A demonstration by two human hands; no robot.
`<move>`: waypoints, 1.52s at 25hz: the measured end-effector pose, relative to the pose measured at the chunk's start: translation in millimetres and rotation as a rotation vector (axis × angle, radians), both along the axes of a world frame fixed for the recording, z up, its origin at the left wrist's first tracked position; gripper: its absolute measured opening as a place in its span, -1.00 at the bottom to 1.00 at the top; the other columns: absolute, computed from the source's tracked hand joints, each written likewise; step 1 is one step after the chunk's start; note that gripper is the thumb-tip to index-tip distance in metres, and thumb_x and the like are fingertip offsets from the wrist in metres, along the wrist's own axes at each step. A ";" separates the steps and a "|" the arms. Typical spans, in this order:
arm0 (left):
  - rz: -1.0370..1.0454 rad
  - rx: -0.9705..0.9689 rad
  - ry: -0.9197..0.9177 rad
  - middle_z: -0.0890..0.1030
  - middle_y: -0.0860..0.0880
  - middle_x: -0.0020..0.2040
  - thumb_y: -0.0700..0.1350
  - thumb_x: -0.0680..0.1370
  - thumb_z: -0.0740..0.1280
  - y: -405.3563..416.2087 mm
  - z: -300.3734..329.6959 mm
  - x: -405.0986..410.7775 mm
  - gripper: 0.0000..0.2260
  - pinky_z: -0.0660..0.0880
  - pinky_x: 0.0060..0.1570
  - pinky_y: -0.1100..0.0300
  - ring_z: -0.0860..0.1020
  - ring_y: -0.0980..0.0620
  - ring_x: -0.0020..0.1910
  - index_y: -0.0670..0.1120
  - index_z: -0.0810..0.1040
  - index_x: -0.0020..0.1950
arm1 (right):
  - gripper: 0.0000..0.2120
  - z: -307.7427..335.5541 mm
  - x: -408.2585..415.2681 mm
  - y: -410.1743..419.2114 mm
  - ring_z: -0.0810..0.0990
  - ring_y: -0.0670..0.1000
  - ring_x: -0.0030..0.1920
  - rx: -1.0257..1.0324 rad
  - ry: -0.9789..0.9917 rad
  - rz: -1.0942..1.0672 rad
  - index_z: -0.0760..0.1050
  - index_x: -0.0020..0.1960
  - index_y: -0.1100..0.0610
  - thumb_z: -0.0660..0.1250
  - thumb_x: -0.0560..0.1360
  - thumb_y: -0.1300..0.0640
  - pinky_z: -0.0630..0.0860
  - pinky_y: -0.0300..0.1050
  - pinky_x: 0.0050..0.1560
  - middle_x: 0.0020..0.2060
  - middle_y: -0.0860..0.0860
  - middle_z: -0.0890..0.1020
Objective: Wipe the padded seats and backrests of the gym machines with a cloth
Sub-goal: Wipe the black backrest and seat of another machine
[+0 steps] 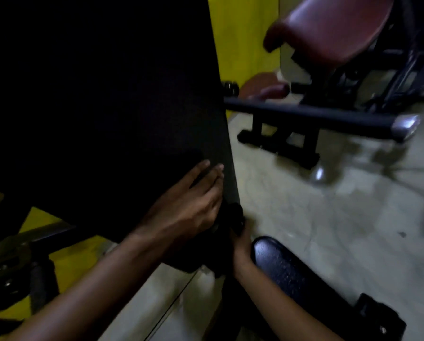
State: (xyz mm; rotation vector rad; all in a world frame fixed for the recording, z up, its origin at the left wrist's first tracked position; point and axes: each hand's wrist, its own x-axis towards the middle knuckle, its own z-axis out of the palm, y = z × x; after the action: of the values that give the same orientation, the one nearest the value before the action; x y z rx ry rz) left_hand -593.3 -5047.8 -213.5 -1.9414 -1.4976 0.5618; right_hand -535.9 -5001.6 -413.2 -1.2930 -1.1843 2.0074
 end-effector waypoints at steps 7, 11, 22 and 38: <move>0.097 0.185 0.027 0.56 -0.33 0.18 -0.23 0.47 0.04 3.4 140.7 15.3 -0.57 0.15 0.35 -0.10 0.51 -0.29 0.22 -0.38 0.56 0.16 | -0.77 194.9 23.4 83.9 0.56 0.02 0.03 0.336 0.206 0.049 0.43 0.12 0.06 0.31 0.49 0.23 0.47 -0.20 -0.05 0.01 0.02 0.58; 0.141 0.232 0.051 0.54 -0.29 0.24 -0.21 0.46 0.04 6.4 173.7 25.2 -0.55 0.20 0.39 -0.11 0.48 -0.26 0.28 -0.32 0.56 0.20 | -0.78 296.9 23.6 107.4 0.56 0.02 -0.02 0.529 0.334 0.032 0.52 0.08 0.19 0.33 0.43 0.23 0.46 -0.17 -0.01 -0.05 0.08 0.62; 0.509 0.518 -0.043 0.45 -0.26 0.35 0.00 0.59 0.05 53.7 196.2 21.9 -0.50 0.42 0.24 -0.13 0.46 -0.20 0.32 -0.28 0.36 0.41 | -0.72 319.9 -3.2 160.9 0.49 -0.22 -0.34 0.518 0.557 0.387 0.44 -0.32 -0.02 0.20 0.52 0.24 0.40 -0.26 -0.25 -0.45 -0.20 0.55; 0.631 0.318 0.295 0.55 -0.27 0.17 -0.15 0.57 0.18 92.2 165.8 29.5 -0.69 -0.01 0.47 -0.17 0.42 -0.26 0.32 -0.32 0.53 0.18 | -0.79 220.5 -7.6 180.3 0.44 -0.02 -0.18 0.340 0.300 0.723 0.41 -0.23 -0.03 0.20 0.52 0.23 0.33 -0.14 -0.19 -0.30 -0.07 0.46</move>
State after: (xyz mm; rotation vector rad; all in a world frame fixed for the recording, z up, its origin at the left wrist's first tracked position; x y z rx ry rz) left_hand -563.9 -4955.6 -47.7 -1.0756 -1.8584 0.7776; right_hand -543.5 -4821.4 -192.6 -0.3915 -1.9073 2.2074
